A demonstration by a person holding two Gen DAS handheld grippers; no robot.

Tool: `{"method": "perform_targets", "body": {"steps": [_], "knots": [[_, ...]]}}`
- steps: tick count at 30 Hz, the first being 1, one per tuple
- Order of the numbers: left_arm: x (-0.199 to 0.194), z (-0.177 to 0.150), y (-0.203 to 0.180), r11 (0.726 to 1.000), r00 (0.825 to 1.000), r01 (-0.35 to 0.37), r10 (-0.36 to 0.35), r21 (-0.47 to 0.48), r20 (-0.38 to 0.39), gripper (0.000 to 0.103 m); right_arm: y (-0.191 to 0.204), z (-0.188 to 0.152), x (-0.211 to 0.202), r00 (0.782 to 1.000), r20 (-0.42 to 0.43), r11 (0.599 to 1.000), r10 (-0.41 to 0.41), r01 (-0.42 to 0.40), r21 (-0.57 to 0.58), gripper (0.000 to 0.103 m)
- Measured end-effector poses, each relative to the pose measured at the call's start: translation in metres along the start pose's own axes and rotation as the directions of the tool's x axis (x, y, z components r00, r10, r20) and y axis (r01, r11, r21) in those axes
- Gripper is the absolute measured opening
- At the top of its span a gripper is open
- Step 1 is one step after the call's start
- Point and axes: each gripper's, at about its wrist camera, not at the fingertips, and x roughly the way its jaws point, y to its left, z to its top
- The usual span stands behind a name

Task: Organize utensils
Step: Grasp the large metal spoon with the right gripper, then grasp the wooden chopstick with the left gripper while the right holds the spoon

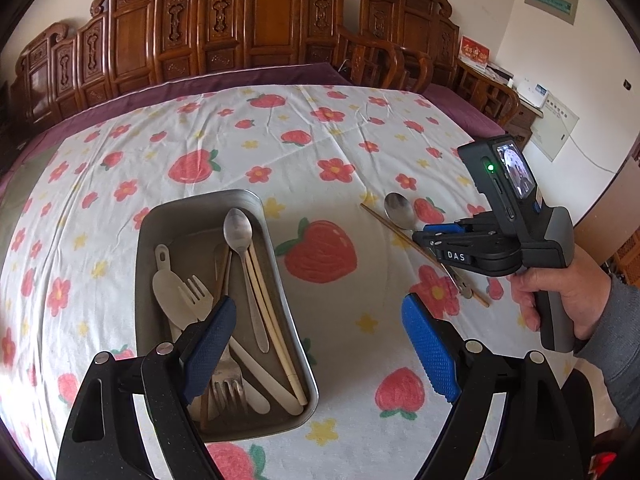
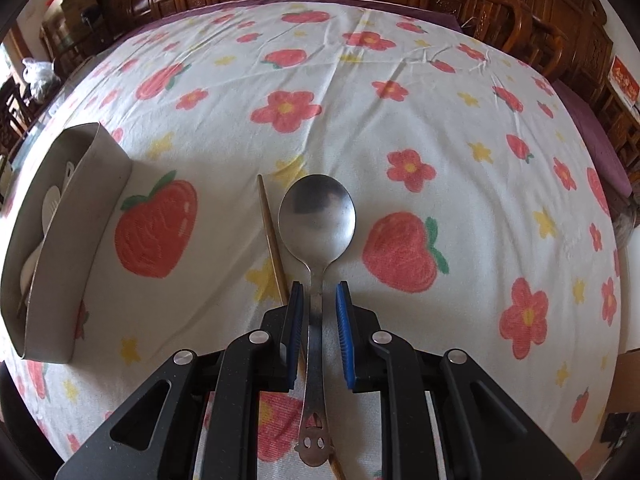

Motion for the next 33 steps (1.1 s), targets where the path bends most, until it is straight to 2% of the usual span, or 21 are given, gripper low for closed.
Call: {"method": "perform_targets", "body": {"steps": [1, 3, 4, 9, 20, 29, 33], "knots": [[0.001, 0.000, -0.001, 1.000, 1.000, 0.000, 0.000, 0.001, 0.000, 0.081, -0.001, 0.000, 0.000, 1.000, -0.003, 1.000, -0.003, 0.003, 0.004, 0.018], [0.002, 0.001, -0.004, 1.000, 1.000, -0.002, 0.002, 0.006, -0.003, 0.081, -0.004, -0.001, 0.000, 1.000, -0.008, 1.000, -0.003, 0.004, 0.024, 0.008], [0.003, 0.001, -0.006, 1.000, 1.000, -0.001, 0.001, 0.008, -0.004, 0.081, -0.005, -0.002, -0.001, 1.000, -0.012, 1.000, -0.009, 0.009, 0.027, 0.007], [0.009, 0.004, -0.016, 1.000, 1.000, -0.003, 0.003, 0.014, -0.017, 0.081, -0.013, -0.011, -0.006, 1.000, -0.017, 0.999, 0.007, -0.006, 0.038, 0.007], [0.038, 0.017, -0.061, 1.000, 0.999, 0.020, -0.019, 0.014, -0.047, 0.081, -0.038, -0.056, -0.055, 0.998, 0.046, 0.999, 0.037, -0.039, 0.033, 0.007], [0.090, 0.027, -0.099, 1.000, 0.990, 0.026, -0.024, 0.015, -0.137, 0.081, -0.068, -0.099, -0.072, 0.998, 0.055, 0.999, 0.015, -0.018, 0.048, 0.007], [0.115, 0.027, -0.116, 0.999, 0.983, 0.003, 0.005, 0.047, -0.181, 0.076, -0.079, -0.114, -0.075, 0.998, 0.058, 0.999, -0.002, -0.001, 0.053, 0.007]]}}
